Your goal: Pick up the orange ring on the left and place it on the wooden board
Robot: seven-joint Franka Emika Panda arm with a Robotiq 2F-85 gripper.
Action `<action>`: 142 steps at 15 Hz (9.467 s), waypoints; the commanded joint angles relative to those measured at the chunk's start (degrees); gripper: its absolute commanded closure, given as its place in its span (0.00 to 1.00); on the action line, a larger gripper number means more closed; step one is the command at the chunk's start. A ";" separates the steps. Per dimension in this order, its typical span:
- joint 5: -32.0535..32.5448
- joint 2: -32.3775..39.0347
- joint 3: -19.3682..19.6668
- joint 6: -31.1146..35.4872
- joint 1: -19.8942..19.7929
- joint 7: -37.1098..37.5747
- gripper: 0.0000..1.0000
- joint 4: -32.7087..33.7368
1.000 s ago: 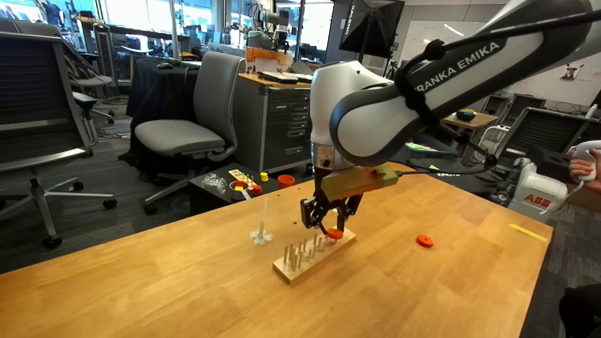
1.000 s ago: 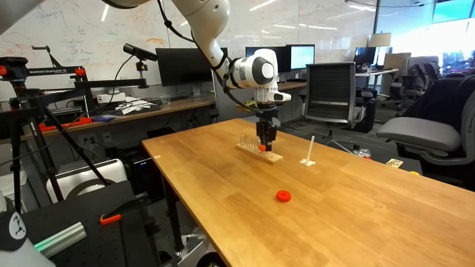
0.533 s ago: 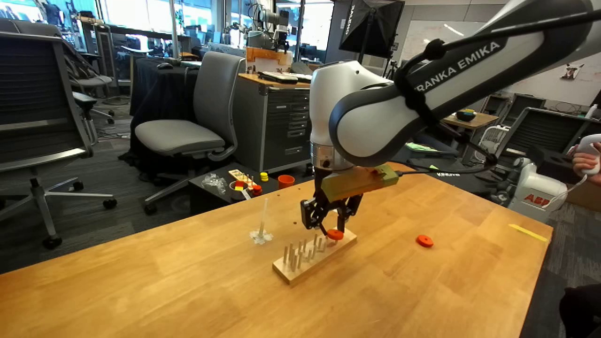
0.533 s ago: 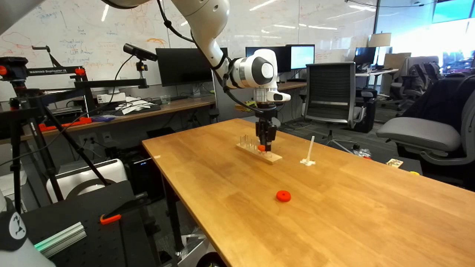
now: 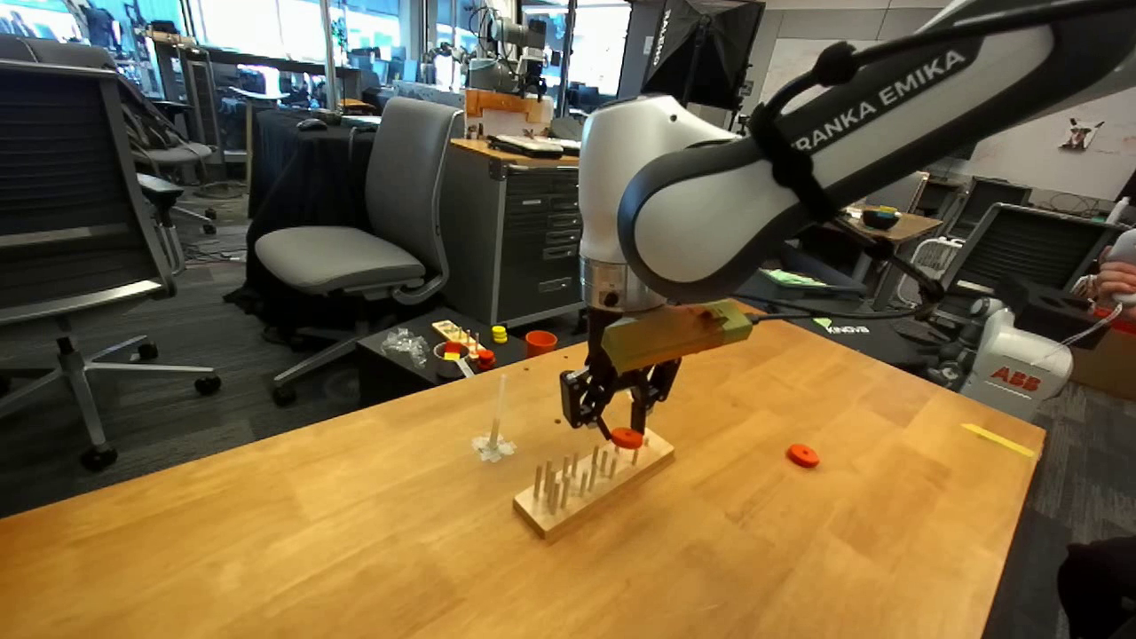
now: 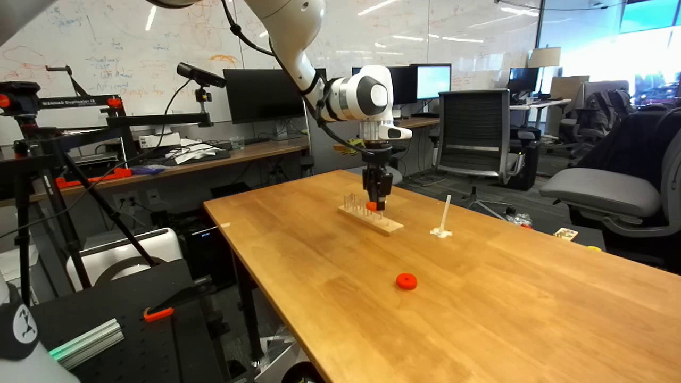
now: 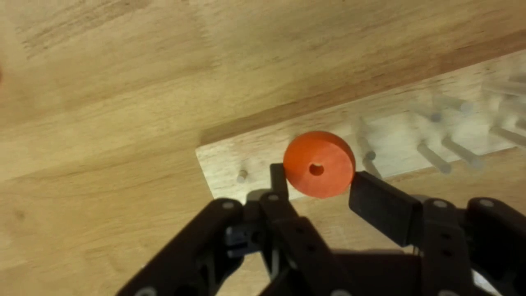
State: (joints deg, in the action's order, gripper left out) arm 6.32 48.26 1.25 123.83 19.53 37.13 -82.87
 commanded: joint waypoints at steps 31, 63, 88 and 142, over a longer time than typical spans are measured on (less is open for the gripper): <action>1.60 -10.91 -0.12 -9.54 1.80 2.81 0.81 -6.05; 3.34 0.15 3.12 -5.91 -1.02 0.21 0.81 2.63; 3.28 7.74 2.10 -11.58 -0.27 -10.60 0.81 13.85; 8.28 -4.64 1.49 -6.43 -0.63 -4.53 0.81 -2.77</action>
State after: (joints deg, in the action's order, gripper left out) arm 15.01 41.21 3.11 118.68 20.05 34.50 -89.68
